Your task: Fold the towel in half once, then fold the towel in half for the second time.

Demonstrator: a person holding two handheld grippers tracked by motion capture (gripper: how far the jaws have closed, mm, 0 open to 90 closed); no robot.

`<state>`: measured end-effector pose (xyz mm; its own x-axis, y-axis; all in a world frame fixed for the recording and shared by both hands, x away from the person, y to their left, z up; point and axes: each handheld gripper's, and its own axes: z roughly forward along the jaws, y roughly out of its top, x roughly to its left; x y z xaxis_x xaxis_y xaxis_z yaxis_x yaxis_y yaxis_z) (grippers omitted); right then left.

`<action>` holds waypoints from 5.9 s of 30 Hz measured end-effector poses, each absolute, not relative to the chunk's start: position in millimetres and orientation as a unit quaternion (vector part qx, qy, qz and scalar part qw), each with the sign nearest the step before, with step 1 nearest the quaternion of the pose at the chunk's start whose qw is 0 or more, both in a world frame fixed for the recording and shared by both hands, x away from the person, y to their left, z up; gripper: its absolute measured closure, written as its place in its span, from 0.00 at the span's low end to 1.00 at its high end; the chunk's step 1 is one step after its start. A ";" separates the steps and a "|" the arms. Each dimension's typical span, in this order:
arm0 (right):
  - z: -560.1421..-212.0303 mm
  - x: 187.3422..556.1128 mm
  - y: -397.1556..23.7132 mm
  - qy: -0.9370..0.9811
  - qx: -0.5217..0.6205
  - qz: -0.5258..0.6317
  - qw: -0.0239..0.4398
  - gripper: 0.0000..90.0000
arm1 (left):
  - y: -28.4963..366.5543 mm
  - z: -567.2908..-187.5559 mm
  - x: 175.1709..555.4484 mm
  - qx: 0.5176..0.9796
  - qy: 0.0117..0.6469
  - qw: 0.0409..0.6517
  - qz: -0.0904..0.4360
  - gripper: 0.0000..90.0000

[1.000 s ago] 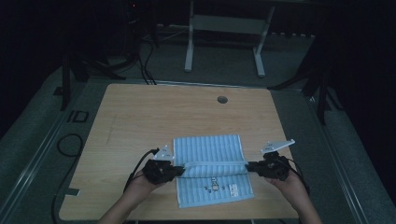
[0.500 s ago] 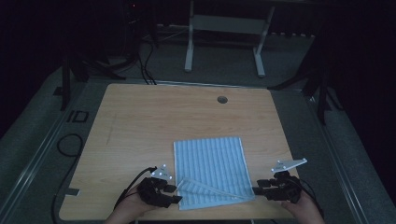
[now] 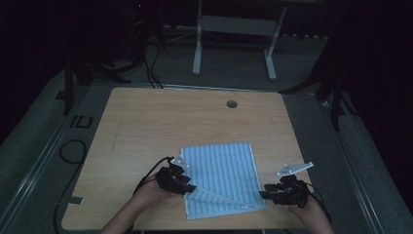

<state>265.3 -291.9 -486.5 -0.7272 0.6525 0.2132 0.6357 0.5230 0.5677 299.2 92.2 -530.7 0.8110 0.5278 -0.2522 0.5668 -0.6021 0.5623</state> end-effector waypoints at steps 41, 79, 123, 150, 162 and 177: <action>-475.7 284.2 -299.2 0.871 0.380 0.308 0.038 0.63 | 103.7 -496.8 257.1 0.914 0.284 0.288 -0.034 0.51; -485.3 450.6 -251.3 0.864 0.426 0.267 0.045 0.58 | 123.7 -511.6 398.3 0.856 0.425 0.291 0.050 0.47; -420.3 452.4 -232.5 0.859 0.392 0.309 0.118 0.95 | 124.7 -428.5 411.8 0.845 0.386 0.350 0.116 0.97; -454.0 331.6 -260.3 0.875 0.336 0.338 0.087 0.95 | 123.5 -462.1 303.9 0.890 0.285 0.354 0.042 0.97; -502.6 312.1 -268.7 0.879 0.350 0.321 0.048 0.94 | 112.9 -503.1 286.5 0.900 0.285 0.331 0.008 0.97; -513.6 300.0 -283.1 0.879 0.370 0.300 0.016 0.78 | 112.5 -510.8 276.5 0.907 0.284 0.310 -0.013 0.79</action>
<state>300.0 -283.1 -513.6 -0.7257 0.6599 0.1948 0.6413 0.5462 0.5389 276.5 112.5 -510.8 0.8385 0.5072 -0.1993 0.5232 -0.6470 0.5547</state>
